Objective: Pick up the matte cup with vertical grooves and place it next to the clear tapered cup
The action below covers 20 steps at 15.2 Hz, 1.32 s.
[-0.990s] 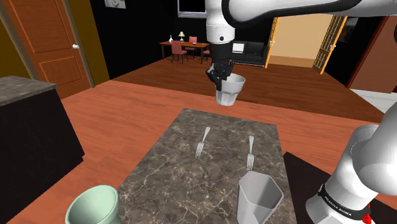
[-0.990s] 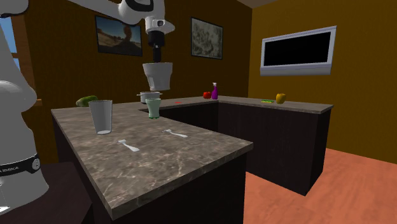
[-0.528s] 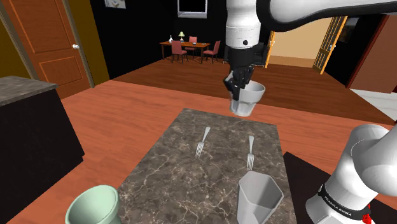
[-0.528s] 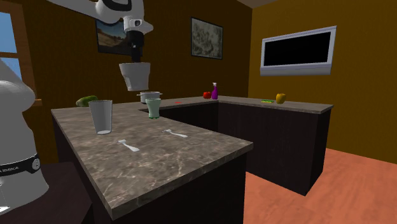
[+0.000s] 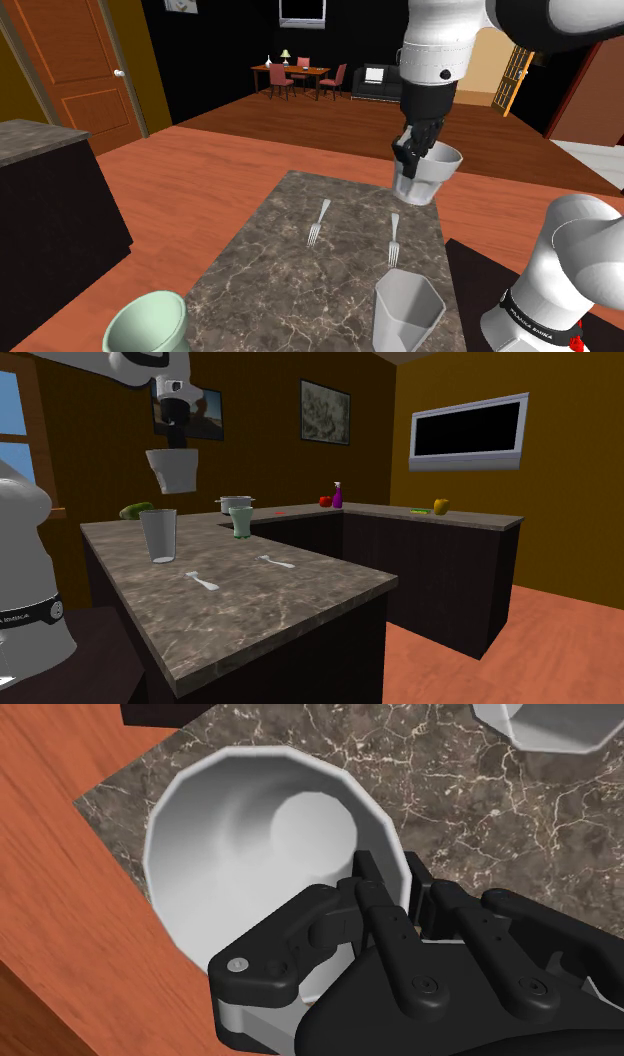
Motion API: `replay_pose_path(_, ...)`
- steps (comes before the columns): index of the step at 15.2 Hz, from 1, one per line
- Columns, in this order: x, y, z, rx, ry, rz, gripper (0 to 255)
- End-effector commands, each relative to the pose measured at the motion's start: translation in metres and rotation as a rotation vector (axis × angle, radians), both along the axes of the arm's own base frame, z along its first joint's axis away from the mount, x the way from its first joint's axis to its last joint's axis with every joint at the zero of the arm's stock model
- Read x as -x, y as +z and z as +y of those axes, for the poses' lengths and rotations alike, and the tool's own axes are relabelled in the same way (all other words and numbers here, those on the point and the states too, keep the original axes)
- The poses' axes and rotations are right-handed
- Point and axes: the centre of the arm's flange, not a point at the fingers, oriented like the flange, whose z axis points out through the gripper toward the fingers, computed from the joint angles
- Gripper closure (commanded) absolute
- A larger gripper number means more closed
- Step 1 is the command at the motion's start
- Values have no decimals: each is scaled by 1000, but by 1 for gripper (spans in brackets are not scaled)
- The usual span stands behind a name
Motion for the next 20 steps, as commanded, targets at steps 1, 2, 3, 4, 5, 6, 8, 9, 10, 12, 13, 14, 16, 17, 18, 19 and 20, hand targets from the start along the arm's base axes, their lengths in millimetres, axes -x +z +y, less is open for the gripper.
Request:
replay_pose_path(1,28,-2,4,0,-1,0,255)
replay_pose_path(2,35,-2,5,0,-1,0,255)
replay_pose_path(3,35,-7,5,0,-1,0,255)
replay_pose_path(4,35,-12,5,0,-1,0,255)
replay_pose_path(5,35,-18,5,0,-1,0,255)
replay_pose_path(6,35,-23,5,0,-1,0,255)
replay_pose_path(8,35,-34,5,0,-1,0,255)
replay_pose_path(9,35,-39,5,0,-1,0,255)
replay_pose_path(10,35,-44,5,0,-1,0,255)
replay_pose_path(12,35,-55,5,0,-1,0,255)
replay_pose_path(13,35,-60,5,0,-1,0,255)
replay_pose_path(14,35,-65,5,0,-1,0,255)
replay_pose_path(16,35,-76,5,0,-1,0,255)
replay_pose_path(17,35,-81,5,0,-1,0,255)
replay_pose_path(18,35,-86,5,0,-1,0,255)
replay_pose_path(19,35,-92,5,0,-1,0,255)
replay_pose_path(20,35,-97,5,0,-1,0,255)
